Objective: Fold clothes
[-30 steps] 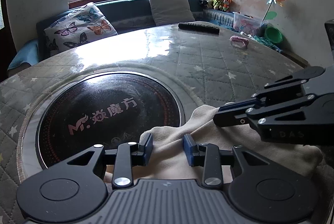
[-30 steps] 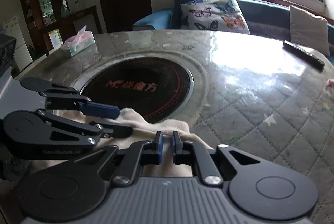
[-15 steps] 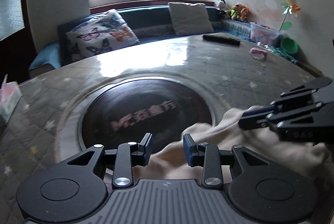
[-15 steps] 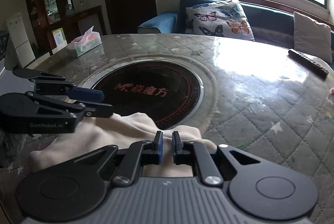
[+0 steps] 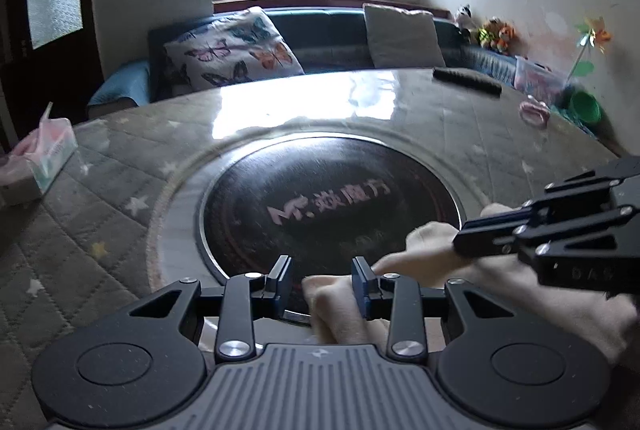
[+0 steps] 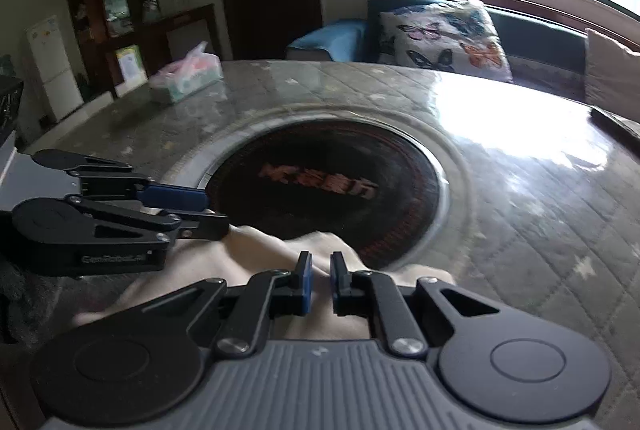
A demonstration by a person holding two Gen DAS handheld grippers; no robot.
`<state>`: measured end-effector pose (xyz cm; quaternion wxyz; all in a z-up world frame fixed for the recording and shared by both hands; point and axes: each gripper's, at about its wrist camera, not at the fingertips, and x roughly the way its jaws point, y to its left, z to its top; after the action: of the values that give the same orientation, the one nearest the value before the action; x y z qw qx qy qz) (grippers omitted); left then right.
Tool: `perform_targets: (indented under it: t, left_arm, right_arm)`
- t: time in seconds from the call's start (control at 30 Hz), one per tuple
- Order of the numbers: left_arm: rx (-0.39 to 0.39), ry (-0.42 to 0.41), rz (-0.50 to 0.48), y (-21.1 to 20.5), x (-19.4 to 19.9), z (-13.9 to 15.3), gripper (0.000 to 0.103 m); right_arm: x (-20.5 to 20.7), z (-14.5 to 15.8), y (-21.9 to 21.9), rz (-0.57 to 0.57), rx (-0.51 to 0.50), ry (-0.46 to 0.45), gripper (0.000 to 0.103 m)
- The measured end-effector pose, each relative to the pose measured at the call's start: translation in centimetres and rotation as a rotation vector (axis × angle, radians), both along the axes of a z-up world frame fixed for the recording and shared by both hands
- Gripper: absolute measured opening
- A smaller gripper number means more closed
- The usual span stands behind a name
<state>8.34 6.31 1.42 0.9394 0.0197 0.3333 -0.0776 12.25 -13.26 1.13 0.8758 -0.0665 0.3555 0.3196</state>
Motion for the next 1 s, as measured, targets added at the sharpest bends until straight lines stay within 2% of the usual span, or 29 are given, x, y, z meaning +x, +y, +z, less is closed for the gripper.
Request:
perform_targets:
  t: [0.23,0.37,0.5,0.73,1.0]
  left_arm:
    - [0.023,0.008,-0.017,0.6,-1.1,-0.3,0.035]
    - [0.022,0.036,-0.007,1.2,-0.9,-1.4,0.037]
    - [0.014,0.022,-0.006,1.4,-1.2,-1.0,0.037]
    - [0.017,-0.005,-0.020,1.0,-1.5,0.0,0.035]
    - [0.042,0.031,-0.019,0.8,-1.2,-1.3,0.037]
  right_arm:
    - [0.2,-0.3,3.4,0.076,-0.005,0.006,0.008]
    - [0.9,-1.2,4.7,0.069,-0.029,0.024,0.008]
    - [0.7,-0.8,4.7,0.067,-0.024,0.017,0.008]
    - [-2.9,1.0,3.8,0.148,-0.030,-0.027,0.008]
    - [-7.7,0.4,5.1,0.271,-0.059,-0.024,0.008]
